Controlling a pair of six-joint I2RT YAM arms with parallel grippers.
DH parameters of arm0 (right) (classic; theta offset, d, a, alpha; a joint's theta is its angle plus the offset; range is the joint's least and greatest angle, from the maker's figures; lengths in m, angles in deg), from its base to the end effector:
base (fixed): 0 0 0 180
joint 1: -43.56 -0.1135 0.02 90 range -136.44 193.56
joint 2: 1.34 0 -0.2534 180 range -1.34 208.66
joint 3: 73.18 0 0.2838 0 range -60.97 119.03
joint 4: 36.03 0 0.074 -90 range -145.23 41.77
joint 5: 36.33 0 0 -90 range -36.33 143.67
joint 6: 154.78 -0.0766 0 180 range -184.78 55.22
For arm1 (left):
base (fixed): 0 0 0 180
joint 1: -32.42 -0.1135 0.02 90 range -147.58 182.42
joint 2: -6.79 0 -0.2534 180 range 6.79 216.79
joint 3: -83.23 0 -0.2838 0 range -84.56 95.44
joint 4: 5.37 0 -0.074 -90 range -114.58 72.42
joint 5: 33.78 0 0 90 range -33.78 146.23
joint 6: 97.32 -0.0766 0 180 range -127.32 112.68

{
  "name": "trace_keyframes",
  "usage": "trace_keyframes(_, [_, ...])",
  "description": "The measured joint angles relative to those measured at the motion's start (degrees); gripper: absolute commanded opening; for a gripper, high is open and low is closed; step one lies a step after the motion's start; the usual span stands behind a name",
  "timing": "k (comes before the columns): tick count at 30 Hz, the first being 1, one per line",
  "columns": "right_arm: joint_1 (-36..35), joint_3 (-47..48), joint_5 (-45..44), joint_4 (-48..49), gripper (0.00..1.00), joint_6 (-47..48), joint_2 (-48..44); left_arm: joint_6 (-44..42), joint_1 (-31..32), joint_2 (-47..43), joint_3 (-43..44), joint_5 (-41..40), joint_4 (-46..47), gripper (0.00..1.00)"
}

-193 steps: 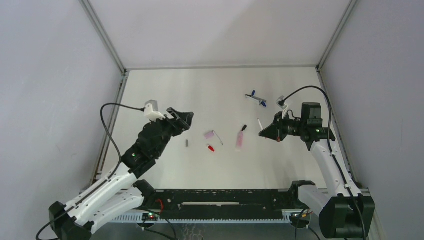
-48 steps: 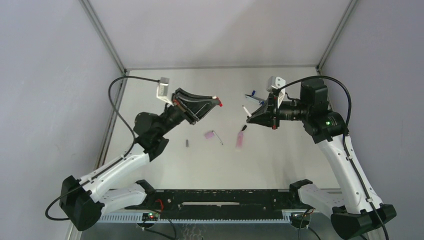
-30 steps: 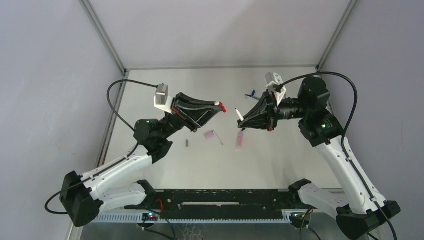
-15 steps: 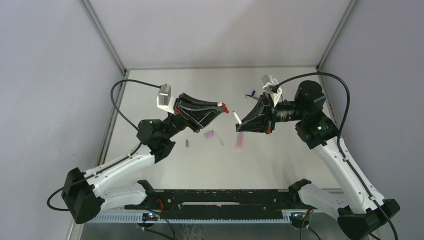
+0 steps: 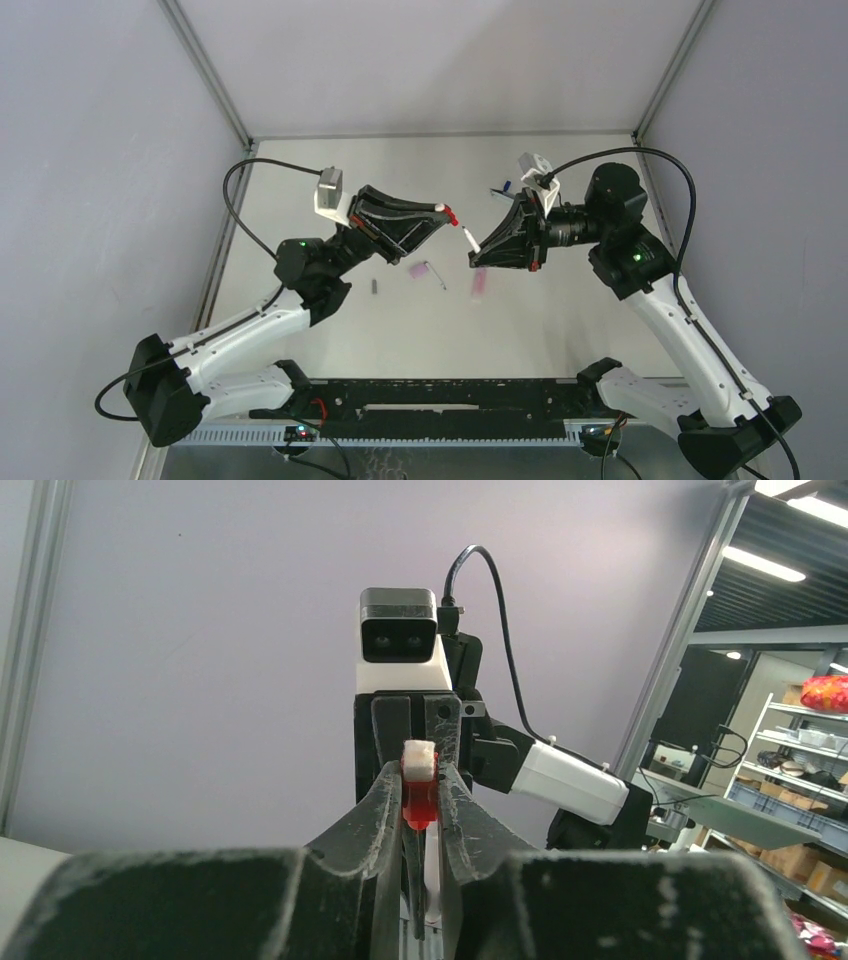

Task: Insert the pens into the pen caps
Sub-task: Insert the pen cap onto the pen.

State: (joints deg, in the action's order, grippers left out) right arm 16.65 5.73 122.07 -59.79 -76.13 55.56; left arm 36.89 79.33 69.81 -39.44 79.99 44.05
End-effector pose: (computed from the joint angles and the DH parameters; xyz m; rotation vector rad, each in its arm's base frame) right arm 0.1879 0.1752 0.4290 -1.1777 1.3467 1.4339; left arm 0.1766 -0.2340 0.4108 0.4652 0.8909 -1.6395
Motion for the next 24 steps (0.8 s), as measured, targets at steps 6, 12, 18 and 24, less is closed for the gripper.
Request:
trace_keyframes(6, [-0.6,0.0,-0.7,-0.6,0.00,0.3,0.0,0.4,0.0,0.0,0.0,-0.1,0.0,0.00])
trace_keyframes(12, [-0.8,0.0,-1.4,-0.6,0.00,0.3,0.3,0.8,0.0,0.0,0.0,0.0,0.0,0.00])
trace_keyframes(18, [-0.9,0.0,-2.1,-0.6,0.00,0.3,0.7,0.9,0.0,0.5,0.0,0.0,0.0,0.00])
trace_keyframes(24, [-0.9,0.0,-2.4,-0.6,0.00,0.3,0.7,0.9,0.0,0.6,0.0,0.0,0.1,0.00])
